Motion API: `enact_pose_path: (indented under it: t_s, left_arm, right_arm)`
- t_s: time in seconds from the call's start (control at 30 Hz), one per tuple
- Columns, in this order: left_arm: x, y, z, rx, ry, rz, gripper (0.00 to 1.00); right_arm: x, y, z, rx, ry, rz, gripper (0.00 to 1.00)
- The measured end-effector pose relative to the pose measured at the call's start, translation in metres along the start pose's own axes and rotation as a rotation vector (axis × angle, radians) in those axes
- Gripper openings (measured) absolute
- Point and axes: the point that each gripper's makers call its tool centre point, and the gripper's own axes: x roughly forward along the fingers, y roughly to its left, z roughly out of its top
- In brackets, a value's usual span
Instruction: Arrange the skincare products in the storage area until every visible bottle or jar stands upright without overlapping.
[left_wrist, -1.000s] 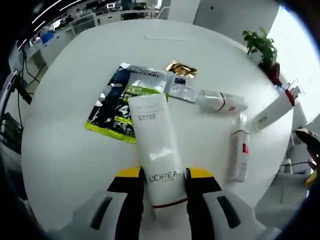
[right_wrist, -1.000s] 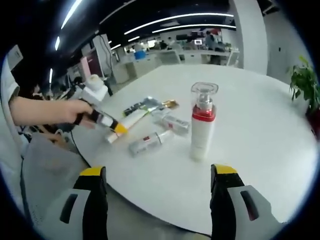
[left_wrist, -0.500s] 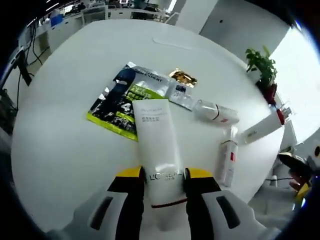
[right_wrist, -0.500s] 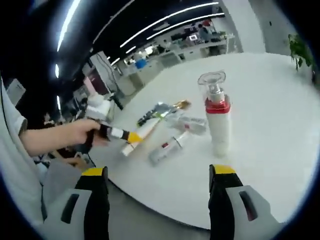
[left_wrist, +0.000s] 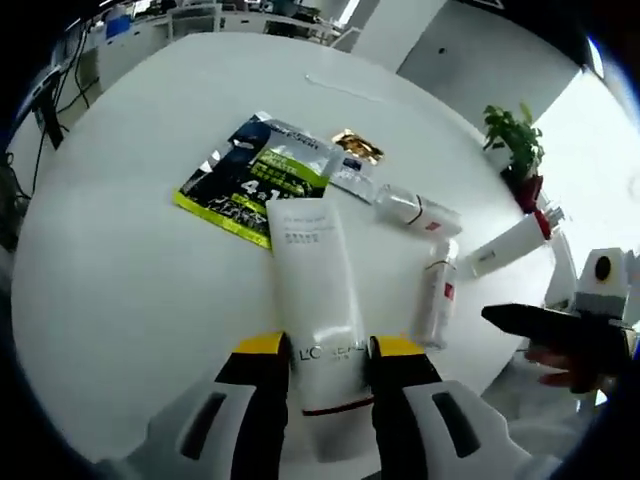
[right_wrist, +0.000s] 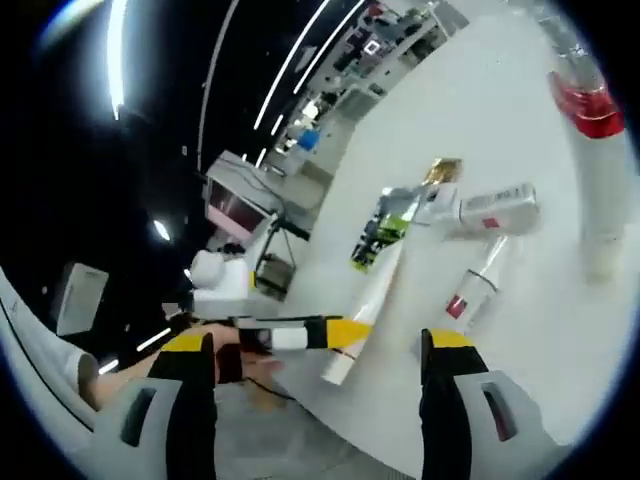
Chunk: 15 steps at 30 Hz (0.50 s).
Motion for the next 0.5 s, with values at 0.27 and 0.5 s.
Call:
enact_pose_path:
  t_s: [0.27, 0.5]
  left_arm:
    - [-0.003, -0.005, -0.008, -0.018, -0.003, -0.039, 0.29]
    - [-0.009, -0.012, -0.015, -0.021, -0.005, -0.065, 0.29]
  right_arm:
    - [0.038, -0.012, -0.006, 0.127, 0.056, -0.035, 0.77]
    - [0.053, -0.023, -0.009, 0.160, 0.063, -0.078, 0.68]
